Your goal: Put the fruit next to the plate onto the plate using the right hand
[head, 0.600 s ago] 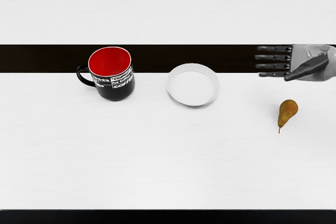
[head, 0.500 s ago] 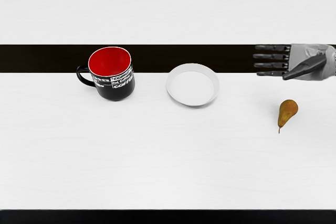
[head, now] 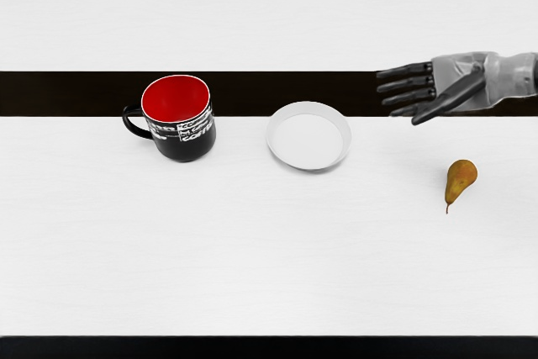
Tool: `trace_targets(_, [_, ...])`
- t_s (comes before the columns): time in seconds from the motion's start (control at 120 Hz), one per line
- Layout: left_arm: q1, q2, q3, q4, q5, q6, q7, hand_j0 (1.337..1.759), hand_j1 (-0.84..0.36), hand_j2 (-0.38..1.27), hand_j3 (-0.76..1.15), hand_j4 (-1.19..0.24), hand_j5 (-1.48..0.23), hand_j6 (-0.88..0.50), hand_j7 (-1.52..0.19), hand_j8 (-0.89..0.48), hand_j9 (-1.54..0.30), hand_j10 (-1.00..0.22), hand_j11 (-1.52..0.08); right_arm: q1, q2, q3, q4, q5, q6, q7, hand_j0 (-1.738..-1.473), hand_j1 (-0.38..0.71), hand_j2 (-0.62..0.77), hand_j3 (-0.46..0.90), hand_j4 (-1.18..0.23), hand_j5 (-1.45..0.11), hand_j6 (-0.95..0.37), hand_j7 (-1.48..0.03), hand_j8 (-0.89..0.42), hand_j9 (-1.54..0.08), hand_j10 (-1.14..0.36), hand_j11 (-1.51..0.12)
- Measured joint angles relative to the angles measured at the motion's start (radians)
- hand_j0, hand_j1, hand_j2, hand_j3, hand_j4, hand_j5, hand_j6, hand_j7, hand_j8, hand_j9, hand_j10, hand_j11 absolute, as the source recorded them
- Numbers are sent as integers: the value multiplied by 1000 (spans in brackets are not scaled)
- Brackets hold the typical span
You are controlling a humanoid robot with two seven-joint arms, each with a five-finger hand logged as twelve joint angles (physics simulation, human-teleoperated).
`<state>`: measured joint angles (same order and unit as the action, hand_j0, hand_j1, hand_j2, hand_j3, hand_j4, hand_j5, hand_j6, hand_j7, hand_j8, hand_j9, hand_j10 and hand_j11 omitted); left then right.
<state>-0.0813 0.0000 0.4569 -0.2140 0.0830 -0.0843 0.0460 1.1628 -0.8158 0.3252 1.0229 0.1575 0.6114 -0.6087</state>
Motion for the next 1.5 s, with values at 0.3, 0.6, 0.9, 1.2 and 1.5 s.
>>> trace_targets(0.3, [-3, 0, 0, 0, 0, 0, 0, 1658, 349, 0, 0, 0, 0, 0, 0, 0, 0, 0, 0, 23, 18, 39, 338, -550, -197, -2, -1658, -15, -55, 0, -278, -362, -278, -362, -278, -362, -278, -362])
trace_targets(0.6, [-9, 0, 0, 2, 0, 0, 0, 1658, 349, 0, 0, 0, 0, 0, 0, 0, 0, 0, 0, 46, 58, -52, 444, -986, -331, -2, -1658, -65, -46, 0, -241, -310, -242, -310, -241, -310, -240, -310])
trace_targets(0.9, [-6, 0, -1, 0, 0, 0, 0, 1658, 349, 0, 0, 0, 0, 0, 0, 0, 0, 0, 0, 77, 2, -191, 532, -1183, -402, -2, -1658, -172, -28, 0, -153, -194, -155, -193, -153, -194, -152, -193])
trace_targets(1.2, [-3, 0, -1, -2, 0, 0, 0, 1658, 349, 0, 0, 0, 0, 0, 0, 0, 0, 0, 0, 68, -74, -325, 644, -1238, -532, -2, -1658, -197, -23, 0, -135, -168, -137, -167, -135, -168, -134, -168])
trace_targets(1.5, [3, 0, -1, -13, 0, 0, 0, 1658, 349, 0, 0, 0, 0, 0, 0, 0, 0, 0, 0, 69, -43, -420, 610, -1274, -631, -2, -1658, -279, -9, 0, -66, -79, -69, -78, -67, -79, -65, -78])
